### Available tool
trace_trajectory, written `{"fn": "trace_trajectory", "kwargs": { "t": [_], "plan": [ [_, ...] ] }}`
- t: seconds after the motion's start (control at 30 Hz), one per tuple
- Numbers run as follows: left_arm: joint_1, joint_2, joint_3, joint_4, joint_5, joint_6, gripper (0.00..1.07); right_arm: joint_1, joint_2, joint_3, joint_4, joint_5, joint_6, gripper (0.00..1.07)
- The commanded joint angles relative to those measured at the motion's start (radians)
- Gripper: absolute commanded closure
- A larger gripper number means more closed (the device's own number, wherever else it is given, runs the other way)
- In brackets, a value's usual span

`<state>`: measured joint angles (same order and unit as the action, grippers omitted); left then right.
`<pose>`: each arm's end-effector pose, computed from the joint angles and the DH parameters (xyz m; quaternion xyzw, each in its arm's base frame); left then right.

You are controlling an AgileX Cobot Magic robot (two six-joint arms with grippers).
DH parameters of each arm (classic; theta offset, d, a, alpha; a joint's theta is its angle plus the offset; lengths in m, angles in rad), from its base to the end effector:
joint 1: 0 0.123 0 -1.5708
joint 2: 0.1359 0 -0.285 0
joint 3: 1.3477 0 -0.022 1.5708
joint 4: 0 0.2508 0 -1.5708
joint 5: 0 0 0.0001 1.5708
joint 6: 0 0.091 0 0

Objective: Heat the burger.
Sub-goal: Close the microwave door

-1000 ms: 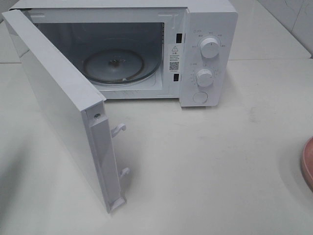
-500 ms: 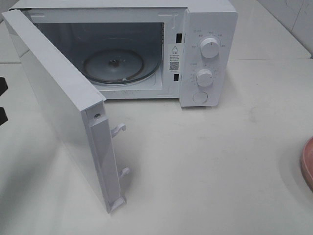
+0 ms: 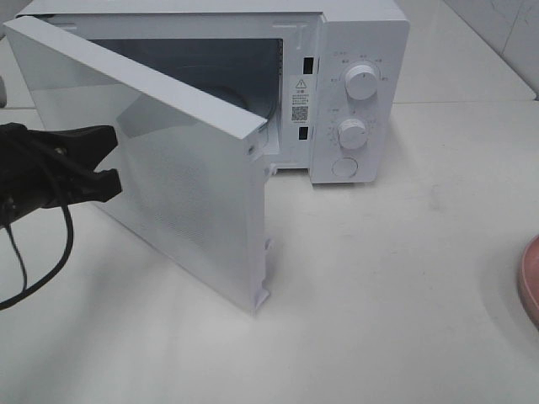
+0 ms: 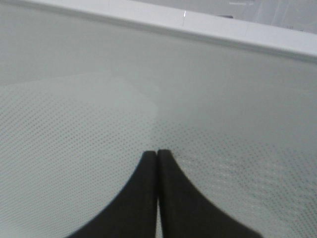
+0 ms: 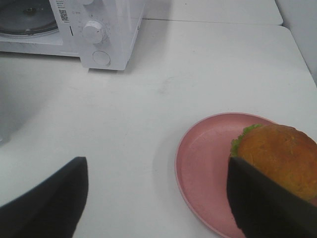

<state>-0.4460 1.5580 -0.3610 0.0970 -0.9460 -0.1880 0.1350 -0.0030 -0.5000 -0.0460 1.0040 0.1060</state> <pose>0.2276 -0.1168 0.1759 0.1447 0.7493 -0.2125 0.6103 -0.0026 -0.0039 0.2820 -0.0119 0.8370 0.0429 0.5454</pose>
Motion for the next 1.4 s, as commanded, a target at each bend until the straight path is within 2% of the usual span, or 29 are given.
{"fn": "trace_trajectory", "kwargs": {
  "t": [0.03,0.07,0.17,0.23,0.33,0.37,0.5,0.67,0.77,0.8,0.83,0.87,0.9,0.93,1.0,1.03,1.07,1.2,1.4],
  "plan": [
    [-0.049,0.012,-0.031,-0.103,0.004,0.043,1.07,-0.007,-0.030,0.002,-0.002,-0.006,-0.007,0.32],
    [-0.088,0.027,-0.057,-0.166,0.025,0.069,1.07,-0.007,-0.030,0.002,-0.002,-0.006,-0.007,0.32],
    [-0.108,0.036,-0.071,-0.199,0.037,0.084,1.07,-0.007,-0.030,0.002,-0.002,-0.006,-0.007,0.32],
    [-0.176,0.075,-0.134,-0.295,0.071,0.147,1.07,-0.007,-0.030,0.002,-0.002,-0.006,-0.007,0.32],
    [-0.191,0.086,-0.149,-0.315,0.071,0.160,1.07,-0.007,-0.030,0.002,-0.002,-0.006,-0.007,0.32],
    [-0.215,0.106,-0.178,-0.345,0.074,0.179,1.07,-0.007,-0.030,0.002,-0.002,-0.006,-0.007,0.32],
    [-0.256,0.162,-0.265,-0.356,0.105,0.182,1.07,-0.007,-0.030,0.002,-0.002,-0.006,-0.007,0.32],
    [-0.279,0.216,-0.352,-0.377,0.145,0.183,1.07,-0.007,-0.030,0.002,-0.002,-0.006,-0.007,0.32],
    [-0.282,0.226,-0.372,-0.387,0.150,0.188,1.07,-0.007,-0.030,0.002,-0.002,-0.006,-0.007,0.32],
    [-0.293,0.252,-0.414,-0.417,0.170,0.188,1.07,-0.007,-0.030,0.002,-0.002,-0.006,-0.007,0.32],
    [-0.302,0.277,-0.455,-0.449,0.190,0.209,1.07,-0.007,-0.030,0.002,-0.002,-0.006,-0.007,0.32],
    [-0.302,0.277,-0.455,-0.449,0.190,0.209,1.07,-0.007,-0.030,0.002,-0.002,-0.006,-0.007,0.32],
    [-0.311,0.300,-0.494,-0.489,0.200,0.250,1.07,-0.007,-0.030,0.002,-0.002,-0.006,-0.007,0.32],
    [-0.311,0.300,-0.494,-0.489,0.200,0.250,1.07,-0.007,-0.030,0.002,-0.002,-0.006,-0.007,0.32],
    [-0.325,0.332,-0.554,-0.541,0.206,0.303,1.07,-0.007,-0.030,0.002,-0.002,-0.006,-0.007,0.32],
    [-0.325,0.332,-0.554,-0.541,0.206,0.303,1.07,-0.007,-0.030,0.002,-0.002,-0.006,-0.007,0.32],
    [-0.328,0.352,-0.591,-0.580,0.218,0.324,1.07,-0.007,-0.030,0.002,-0.002,-0.006,-0.007,0.32],
    [-0.328,0.376,-0.647,-0.601,0.255,0.326,1.07,-0.007,-0.030,0.002,-0.002,-0.006,-0.007,0.32],
    [-0.328,0.431,-0.741,-0.646,0.269,0.376,1.07,-0.007,-0.030,0.002,-0.002,-0.006,-0.007,0.32]
  ]
}}
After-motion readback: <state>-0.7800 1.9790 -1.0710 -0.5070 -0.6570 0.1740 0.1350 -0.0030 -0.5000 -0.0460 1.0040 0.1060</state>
